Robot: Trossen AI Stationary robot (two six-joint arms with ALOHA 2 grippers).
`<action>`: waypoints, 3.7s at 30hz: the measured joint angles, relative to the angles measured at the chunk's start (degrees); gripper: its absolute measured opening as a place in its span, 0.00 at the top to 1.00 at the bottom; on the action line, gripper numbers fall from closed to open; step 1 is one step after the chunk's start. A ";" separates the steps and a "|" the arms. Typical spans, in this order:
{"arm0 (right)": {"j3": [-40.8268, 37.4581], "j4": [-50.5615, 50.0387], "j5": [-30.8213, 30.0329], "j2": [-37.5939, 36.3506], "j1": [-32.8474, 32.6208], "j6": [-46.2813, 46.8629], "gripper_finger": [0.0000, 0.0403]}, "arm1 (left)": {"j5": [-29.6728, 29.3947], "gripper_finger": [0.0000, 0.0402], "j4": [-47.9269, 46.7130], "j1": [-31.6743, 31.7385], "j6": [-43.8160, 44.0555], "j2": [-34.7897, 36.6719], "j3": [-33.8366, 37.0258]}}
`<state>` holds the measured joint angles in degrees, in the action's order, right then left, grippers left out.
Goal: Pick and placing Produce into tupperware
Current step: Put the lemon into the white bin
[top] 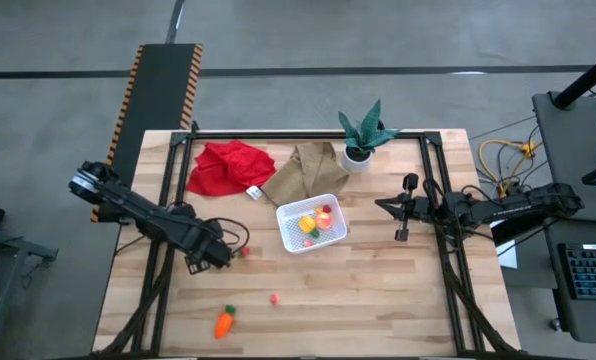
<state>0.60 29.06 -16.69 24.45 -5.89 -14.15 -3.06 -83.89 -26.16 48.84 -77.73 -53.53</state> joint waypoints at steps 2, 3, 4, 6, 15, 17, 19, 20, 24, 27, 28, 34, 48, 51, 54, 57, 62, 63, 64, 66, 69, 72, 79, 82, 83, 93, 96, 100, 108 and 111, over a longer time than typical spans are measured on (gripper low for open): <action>0.00 -0.01 0.00 0.00 0.00 0.00 0.98 | 0.51 0.27 0.54 0.08 0.02 -0.23 -0.22; 0.00 -0.02 0.00 0.00 0.00 0.00 0.98 | 0.57 0.27 1.14 0.08 0.00 -0.24 -0.26; 0.00 -0.01 0.00 0.00 0.00 -0.01 0.98 | 0.62 0.27 1.44 0.08 0.00 -0.24 -0.37; 0.00 -0.02 0.00 0.01 0.00 0.00 0.98 | 0.75 0.27 2.13 0.08 -0.68 -0.16 -0.70; 0.00 -0.09 0.00 0.00 0.00 0.20 0.98 | 1.04 0.27 10.75 -0.10 -11.14 -0.02 -1.30; 0.00 -0.17 0.00 0.00 -0.02 0.22 0.98 | 1.06 0.27 12.28 -0.10 -12.19 -0.02 -1.30; 0.00 -0.49 0.00 0.00 0.00 0.60 0.98 | 0.88 0.27 11.87 -0.10 -11.84 -0.02 -1.21; 0.00 -0.63 0.00 0.01 0.00 0.66 0.98 | 0.54 0.27 11.87 -0.10 -11.74 -0.02 -1.11; 0.00 -1.90 0.00 0.00 0.00 0.68 0.98 | -0.22 0.27 12.91 -0.10 -11.49 -0.17 -0.04; 0.00 -2.36 0.00 0.02 -0.02 1.11 0.98 | -0.45 0.27 15.42 -0.06 -10.21 -0.65 0.30; 0.00 -2.36 0.00 0.02 0.00 1.31 0.98 | -0.51 0.27 15.68 -0.06 -10.19 -0.88 0.40; 0.00 -2.36 0.00 0.02 0.00 1.73 0.98 | -0.51 0.27 17.96 -0.17 -10.19 -2.33 2.23; 0.00 -2.81 0.02 0.02 -0.02 1.73 0.98 | 0.78 0.27 26.04 -0.17 -10.11 -4.21 9.32; 0.00 -2.87 0.02 0.02 0.00 1.73 0.98 | 0.84 0.27 28.27 -0.17 -10.12 -4.42 10.63; 0.00 -3.01 0.02 0.02 -0.01 1.70 0.98 | 1.08 0.27 30.05 -0.17 -10.05 -4.70 12.63; 0.00 -3.15 0.02 0.02 -0.02 1.70 0.98 | 1.30 0.27 32.20 -0.17 -10.12 -4.55 14.05; 0.00 -3.19 0.02 0.02 0.00 1.68 0.98 | 1.47 0.27 32.80 -0.17 -10.22 -4.02 14.85; 0.00 -3.21 0.02 0.02 -0.01 1.69 0.98 | 1.36 0.27 32.97 -0.17 -10.61 -3.83 14.98; 0.00 -3.21 0.02 0.02 -0.01 1.68 0.98 | 1.21 0.27 33.39 -0.17 -11.64 -3.74 15.12; 0.00 -3.21 0.02 0.02 0.00 1.68 0.98 | 0.96 0.27 33.84 -0.17 -12.37 -3.63 15.39; 0.00 -3.21 0.02 0.02 -0.02 1.68 0.98 | 0.43 0.27 33.90 -0.19 -12.20 -3.65 15.66; 0.00 -3.23 0.02 0.02 -0.02 1.68 0.98 | 0.34 0.27 34.02 -0.19 -12.30 -3.65 15.99; 0.00 -3.21 0.02 0.02 0.00 1.68 0.98 | 0.41 0.36 34.30 -0.19 -12.25 -3.70 16.02; 0.00 -3.21 0.02 0.02 -0.02 1.68 0.98 | 0.61 0.42 34.39 -0.19 -11.86 -3.72 16.03; 0.00 -3.21 0.02 0.02 0.00 1.68 0.98 | 0.74 0.44 34.42 -0.19 -11.84 -3.72 16.03; 0.00 -3.21 0.02 0.02 0.00 1.66 0.98 | 0.37 0.54 34.04 -0.19 -11.78 -3.76 15.79; 0.00 -3.20 0.00 0.02 -0.02 1.66 0.98 | 0.16 0.53 33.84 -0.19 -11.78 -3.81 15.15; 0.00 -3.19 0.00 0.02 -0.01 1.60 0.98 | -0.78 0.53 33.36 -0.18 -11.80 -3.88 14.36; 0.00 -3.16 0.00 0.02 -0.02 1.49 0.98 | -1.71 0.54 33.79 -0.10 -11.74 -3.87 13.94; 0.00 -3.15 0.00 0.02 0.00 1.50 0.98 | -1.31 0.54 33.22 -0.10 -11.74 -3.50 13.91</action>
<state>0.60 25.91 -16.69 24.47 -5.89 -12.65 -4.37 -50.67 -26.26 37.10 -81.24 -39.62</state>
